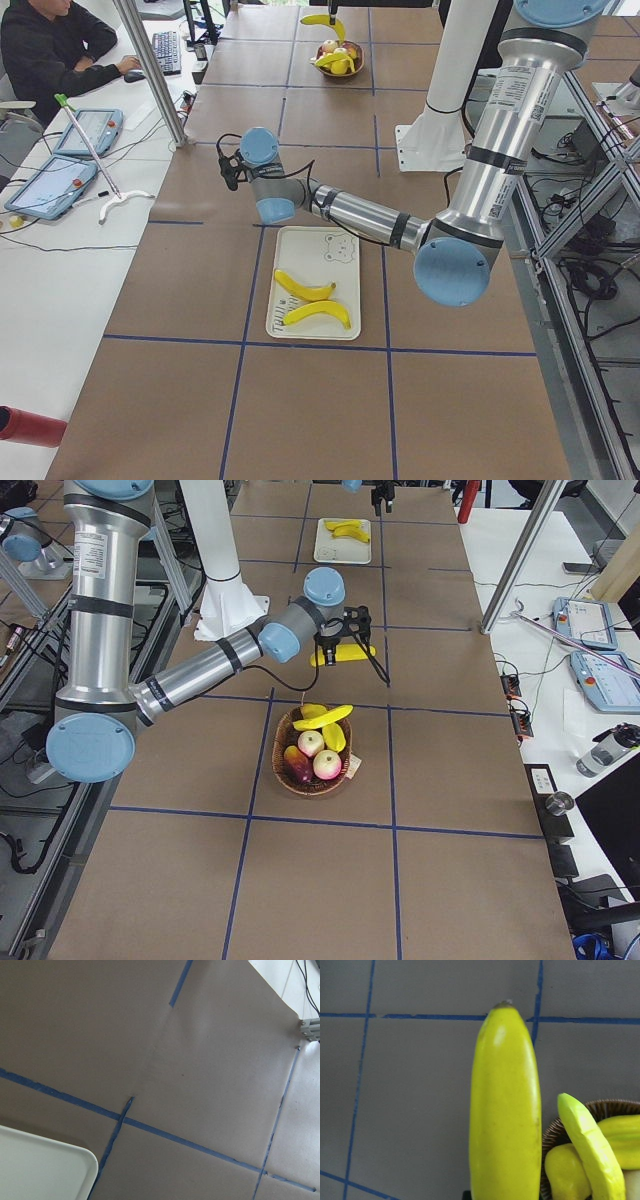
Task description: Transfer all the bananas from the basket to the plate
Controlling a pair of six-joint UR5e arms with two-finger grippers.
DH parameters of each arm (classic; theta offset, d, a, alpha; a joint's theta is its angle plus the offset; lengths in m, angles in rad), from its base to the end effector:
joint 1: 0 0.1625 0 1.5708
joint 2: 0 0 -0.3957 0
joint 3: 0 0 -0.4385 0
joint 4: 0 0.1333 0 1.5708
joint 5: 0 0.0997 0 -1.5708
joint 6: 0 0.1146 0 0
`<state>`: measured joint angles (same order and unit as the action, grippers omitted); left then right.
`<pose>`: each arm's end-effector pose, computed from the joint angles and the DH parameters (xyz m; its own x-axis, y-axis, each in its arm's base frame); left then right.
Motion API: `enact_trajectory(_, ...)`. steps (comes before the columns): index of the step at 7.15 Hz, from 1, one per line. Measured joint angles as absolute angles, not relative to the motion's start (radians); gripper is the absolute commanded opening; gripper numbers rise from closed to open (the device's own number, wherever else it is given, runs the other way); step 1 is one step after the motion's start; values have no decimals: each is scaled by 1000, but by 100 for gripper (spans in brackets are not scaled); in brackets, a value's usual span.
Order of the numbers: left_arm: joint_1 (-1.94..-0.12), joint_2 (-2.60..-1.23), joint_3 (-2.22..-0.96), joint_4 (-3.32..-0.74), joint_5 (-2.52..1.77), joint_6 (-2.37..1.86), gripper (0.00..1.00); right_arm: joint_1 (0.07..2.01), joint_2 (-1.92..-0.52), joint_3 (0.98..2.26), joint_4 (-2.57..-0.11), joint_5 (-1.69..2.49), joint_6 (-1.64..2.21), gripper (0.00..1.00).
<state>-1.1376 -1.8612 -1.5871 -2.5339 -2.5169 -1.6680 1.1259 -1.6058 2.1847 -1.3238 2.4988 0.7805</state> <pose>0.2257 -0.5841 0.3339 0.1039 -0.3599 -0.9272 0.2167 0.9180 -0.3320 -0.1653 -0.4433 0.2913 0.4098 -0.1302 0.9028 0.0048 0.9901 0.1406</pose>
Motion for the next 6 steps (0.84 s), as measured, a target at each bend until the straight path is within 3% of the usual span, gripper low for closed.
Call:
enact_trajectory(3, -959, -1935, -1702, -2540, -2335, -1871, 99, 1039, -1306, 2144, -1321, 2479, 1048, 2)
enact_trajectory(6, -828, -2022, -1773, -2542, -2175, -2069, 99, 854, -1170, 2138, -1237, 2251, 1273, 2)
